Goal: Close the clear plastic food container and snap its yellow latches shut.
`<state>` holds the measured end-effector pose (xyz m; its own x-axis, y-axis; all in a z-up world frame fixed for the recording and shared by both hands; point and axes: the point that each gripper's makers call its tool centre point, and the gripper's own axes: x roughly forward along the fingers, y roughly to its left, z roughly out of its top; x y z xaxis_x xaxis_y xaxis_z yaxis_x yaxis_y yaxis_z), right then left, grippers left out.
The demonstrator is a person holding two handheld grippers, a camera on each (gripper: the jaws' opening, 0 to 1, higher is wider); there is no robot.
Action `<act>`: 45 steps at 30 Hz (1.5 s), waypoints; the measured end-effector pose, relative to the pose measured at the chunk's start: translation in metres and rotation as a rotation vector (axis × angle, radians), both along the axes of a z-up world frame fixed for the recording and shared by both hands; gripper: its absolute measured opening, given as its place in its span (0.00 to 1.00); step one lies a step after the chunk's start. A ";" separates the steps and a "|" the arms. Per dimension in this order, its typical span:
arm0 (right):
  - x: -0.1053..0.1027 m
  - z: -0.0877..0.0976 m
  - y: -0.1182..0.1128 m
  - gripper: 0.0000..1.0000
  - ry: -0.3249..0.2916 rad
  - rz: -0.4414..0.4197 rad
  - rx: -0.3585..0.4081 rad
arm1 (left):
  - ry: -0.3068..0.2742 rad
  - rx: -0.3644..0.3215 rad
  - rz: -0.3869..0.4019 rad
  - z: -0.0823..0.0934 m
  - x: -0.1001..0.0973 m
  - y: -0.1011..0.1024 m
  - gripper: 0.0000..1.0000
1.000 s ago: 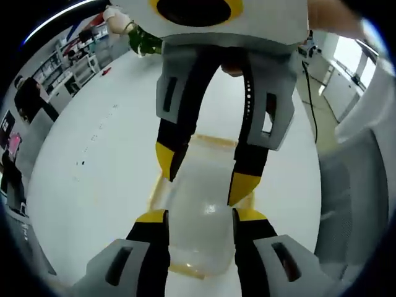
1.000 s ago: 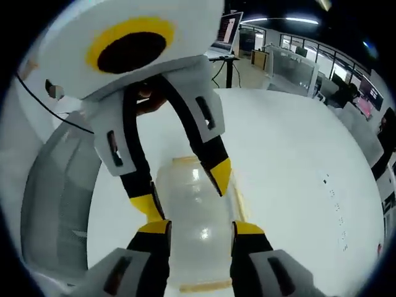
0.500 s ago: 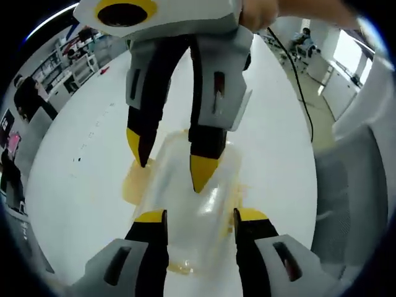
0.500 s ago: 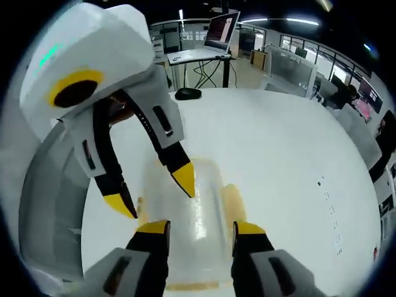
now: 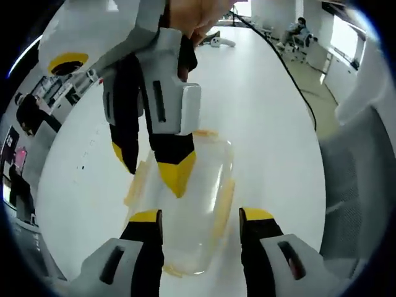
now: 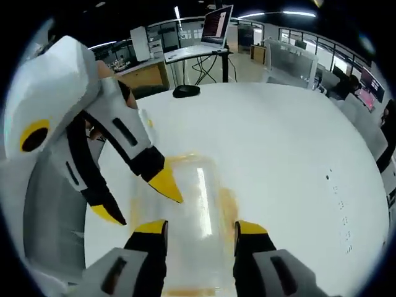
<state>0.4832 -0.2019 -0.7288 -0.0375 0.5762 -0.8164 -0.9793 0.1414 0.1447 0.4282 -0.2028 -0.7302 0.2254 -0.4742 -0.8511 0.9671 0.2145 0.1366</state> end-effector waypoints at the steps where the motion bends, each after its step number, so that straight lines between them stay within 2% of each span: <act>1: 0.001 0.000 0.000 0.41 -0.002 0.000 0.000 | -0.001 -0.002 0.001 0.000 -0.001 -0.001 0.49; 3: 0.001 -0.003 -0.001 0.41 0.001 0.010 -0.009 | -0.008 -0.006 0.006 0.000 -0.001 -0.001 0.50; 6: 0.002 -0.003 0.000 0.42 0.032 0.001 -0.002 | -0.054 0.014 -0.011 -0.001 0.002 0.001 0.47; 12: 0.002 -0.004 0.002 0.42 0.056 0.034 -0.009 | -0.079 0.013 -0.014 -0.003 0.003 -0.002 0.47; 14: 0.002 -0.005 0.003 0.42 0.065 0.046 -0.012 | -0.134 0.046 -0.056 -0.004 0.007 0.000 0.44; 15: 0.002 -0.005 0.003 0.42 0.067 0.051 -0.015 | -0.118 0.035 -0.044 -0.004 0.005 -0.001 0.45; 19: 0.001 -0.007 0.004 0.41 0.084 0.079 -0.031 | -0.115 0.033 -0.036 -0.005 0.006 -0.001 0.44; 28: 0.001 -0.010 0.005 0.39 0.121 0.114 -0.058 | -0.141 0.045 -0.030 -0.007 0.008 -0.001 0.40; 31: -0.001 -0.010 0.005 0.37 0.129 0.133 -0.071 | -0.151 0.049 -0.051 -0.009 0.008 -0.003 0.39; 32: -0.002 -0.010 0.005 0.37 0.134 0.133 -0.074 | -0.184 0.052 -0.065 -0.008 0.011 -0.005 0.37; 33: -0.003 -0.011 0.004 0.36 0.146 0.124 -0.081 | -0.191 0.068 -0.061 -0.005 0.009 -0.001 0.37; 36: -0.003 -0.012 0.005 0.35 0.136 0.147 -0.102 | -0.177 0.058 -0.055 -0.003 0.011 0.001 0.37; 37: -0.003 -0.012 0.005 0.35 0.153 0.164 -0.104 | -0.182 0.057 -0.057 -0.003 0.009 0.001 0.37; 39: 0.003 -0.013 0.005 0.32 0.183 0.148 -0.100 | -0.181 0.058 -0.051 -0.003 0.008 0.003 0.37; 42: 0.002 -0.012 0.006 0.32 0.177 0.162 -0.112 | -0.181 0.059 -0.053 -0.006 0.008 0.001 0.37; 45: 0.002 -0.012 0.003 0.32 0.179 0.143 -0.078 | -0.183 0.053 -0.051 -0.006 0.008 0.001 0.37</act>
<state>0.4854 -0.1986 -0.7403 -0.2624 0.4902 -0.8312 -0.9497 0.0211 0.3123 0.4361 -0.2015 -0.7361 0.3551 -0.4446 -0.8223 0.9347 0.1532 0.3208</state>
